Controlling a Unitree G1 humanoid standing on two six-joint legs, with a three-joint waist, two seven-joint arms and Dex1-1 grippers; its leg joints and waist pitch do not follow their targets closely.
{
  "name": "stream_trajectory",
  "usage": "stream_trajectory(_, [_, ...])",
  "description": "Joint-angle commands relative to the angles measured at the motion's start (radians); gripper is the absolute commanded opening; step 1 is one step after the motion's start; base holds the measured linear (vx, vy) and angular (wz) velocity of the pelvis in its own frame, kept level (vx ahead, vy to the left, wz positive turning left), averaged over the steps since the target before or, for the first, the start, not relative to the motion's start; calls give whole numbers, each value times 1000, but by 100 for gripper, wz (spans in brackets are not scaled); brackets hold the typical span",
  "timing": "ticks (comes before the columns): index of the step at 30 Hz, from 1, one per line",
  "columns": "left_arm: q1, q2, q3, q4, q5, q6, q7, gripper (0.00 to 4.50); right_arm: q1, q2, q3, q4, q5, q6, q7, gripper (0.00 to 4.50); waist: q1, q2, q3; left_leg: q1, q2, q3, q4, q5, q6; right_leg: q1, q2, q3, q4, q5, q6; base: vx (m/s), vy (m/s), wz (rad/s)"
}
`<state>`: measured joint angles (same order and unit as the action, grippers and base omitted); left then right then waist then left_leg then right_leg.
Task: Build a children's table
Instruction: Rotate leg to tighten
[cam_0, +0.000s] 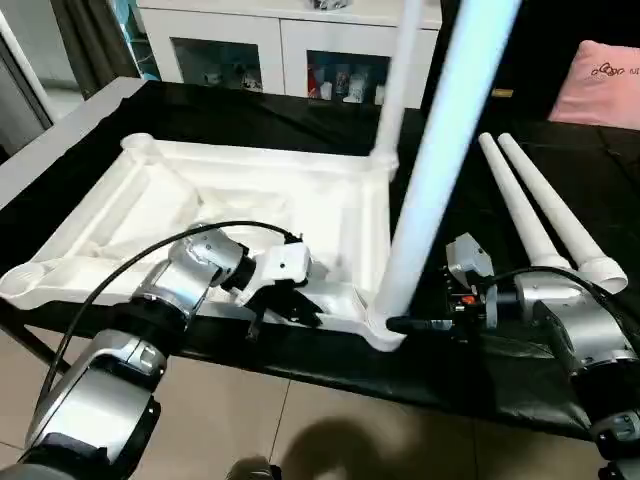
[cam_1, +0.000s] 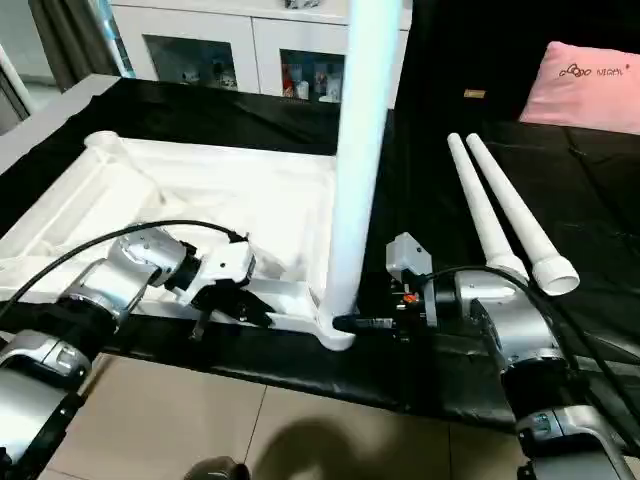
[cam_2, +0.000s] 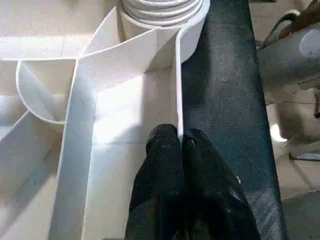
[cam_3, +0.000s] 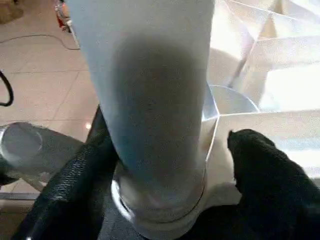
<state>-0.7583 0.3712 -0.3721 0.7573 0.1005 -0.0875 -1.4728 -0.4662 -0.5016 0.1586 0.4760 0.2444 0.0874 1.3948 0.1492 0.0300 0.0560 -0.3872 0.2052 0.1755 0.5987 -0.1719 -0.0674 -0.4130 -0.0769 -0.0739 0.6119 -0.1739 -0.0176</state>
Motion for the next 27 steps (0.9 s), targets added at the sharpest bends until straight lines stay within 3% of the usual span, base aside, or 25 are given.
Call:
stream_trajectory(1, [-12, -6, -19, -40, -16, -16, -29, 0, -11, 1, 1, 0, 15, 9, 16, 329, -4, -10, -80, 17, 29, -3, -61, -159, 81, 61, -67, 41, -61, -131, -249, 0, 0, 0])
stream_trajectory(13, [-4, -5, -19, -54, -12, -1, -35, 0, -3, 7, 13, -4, 20, 22, 51, 237, -3, -8, -82, 18, 30, -4, -59, -151, 83, 60, -66, 40, -59, -117, -253, 0, 0, 0])
stream_trajectory(22, [-16, -34, 18, -7, -16, 73, 49, 0, 58, 29, 4, -63, 28, 71, -4, 208, -1, -1, -80, 21, 29, -4, -60, -170, 71, 60, -64, 41, -63, -133, -247, 0, 0, 0])
stream_trajectory(25, [-46, -68, 54, 41, -11, 129, 169, 0, 65, 85, -15, -50, -1, 76, -148, 206, -7, 0, -75, 23, 25, -6, -66, -222, 42, 61, -68, 39, -75, -236, -226, 0, 0, 0])
stream_trajectory(27, [-77, -110, 91, 88, -5, 194, 320, 0, 44, 162, -47, 7, -32, 79, -332, 206, -16, 3, -69, 29, 20, -5, -68, -256, 19, 53, -68, 39, -89, -333, -198, 0, 0, 0])
